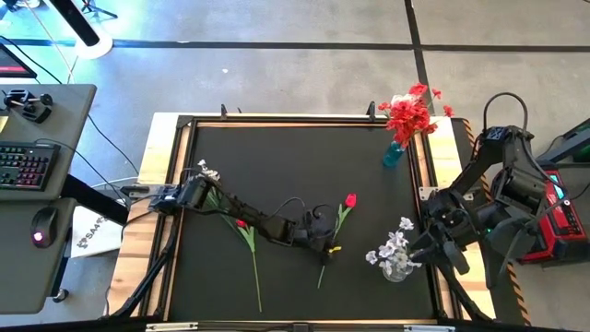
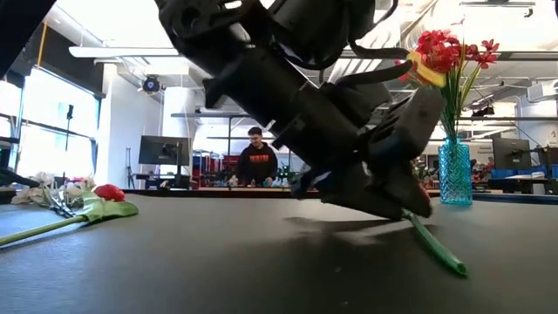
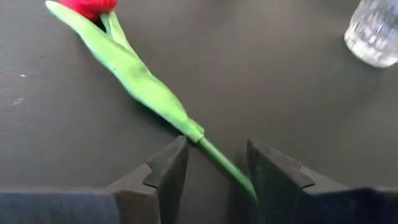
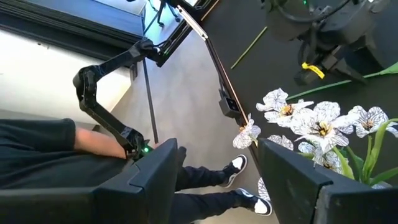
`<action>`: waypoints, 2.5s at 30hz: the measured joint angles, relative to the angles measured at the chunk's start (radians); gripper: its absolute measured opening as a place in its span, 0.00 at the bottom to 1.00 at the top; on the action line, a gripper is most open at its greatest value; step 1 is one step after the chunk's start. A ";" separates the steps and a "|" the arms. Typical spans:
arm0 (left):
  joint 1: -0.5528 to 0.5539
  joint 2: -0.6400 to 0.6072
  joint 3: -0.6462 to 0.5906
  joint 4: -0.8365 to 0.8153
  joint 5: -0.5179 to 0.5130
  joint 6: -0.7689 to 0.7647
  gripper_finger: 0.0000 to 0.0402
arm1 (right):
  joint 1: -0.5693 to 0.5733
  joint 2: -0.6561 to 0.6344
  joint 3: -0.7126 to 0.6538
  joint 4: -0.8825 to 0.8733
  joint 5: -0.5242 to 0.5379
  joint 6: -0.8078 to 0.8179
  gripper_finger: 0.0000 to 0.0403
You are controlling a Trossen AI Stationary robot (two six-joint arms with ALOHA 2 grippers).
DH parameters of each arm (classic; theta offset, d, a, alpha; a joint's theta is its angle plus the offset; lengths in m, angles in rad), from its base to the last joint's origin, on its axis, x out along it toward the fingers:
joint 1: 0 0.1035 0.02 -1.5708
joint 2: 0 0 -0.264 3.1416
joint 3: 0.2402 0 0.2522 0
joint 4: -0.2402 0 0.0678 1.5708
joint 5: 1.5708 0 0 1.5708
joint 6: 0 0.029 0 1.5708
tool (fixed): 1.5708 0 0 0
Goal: Sort flowers into vase by color
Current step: Put the right red flower into the transparent vase
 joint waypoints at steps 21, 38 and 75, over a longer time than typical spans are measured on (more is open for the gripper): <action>0.016 -0.106 -0.006 -0.338 -0.076 0.049 0.01 | 0.000 0.000 0.000 -0.007 0.039 -0.026 0.52; 0.102 -0.336 -0.015 -0.262 0.004 -0.055 0.00 | 0.000 0.000 0.000 -0.007 0.199 -0.110 0.52; 0.090 -0.572 -0.015 0.450 0.259 0.341 0.00 | -0.347 0.118 0.000 0.453 0.557 -0.761 0.52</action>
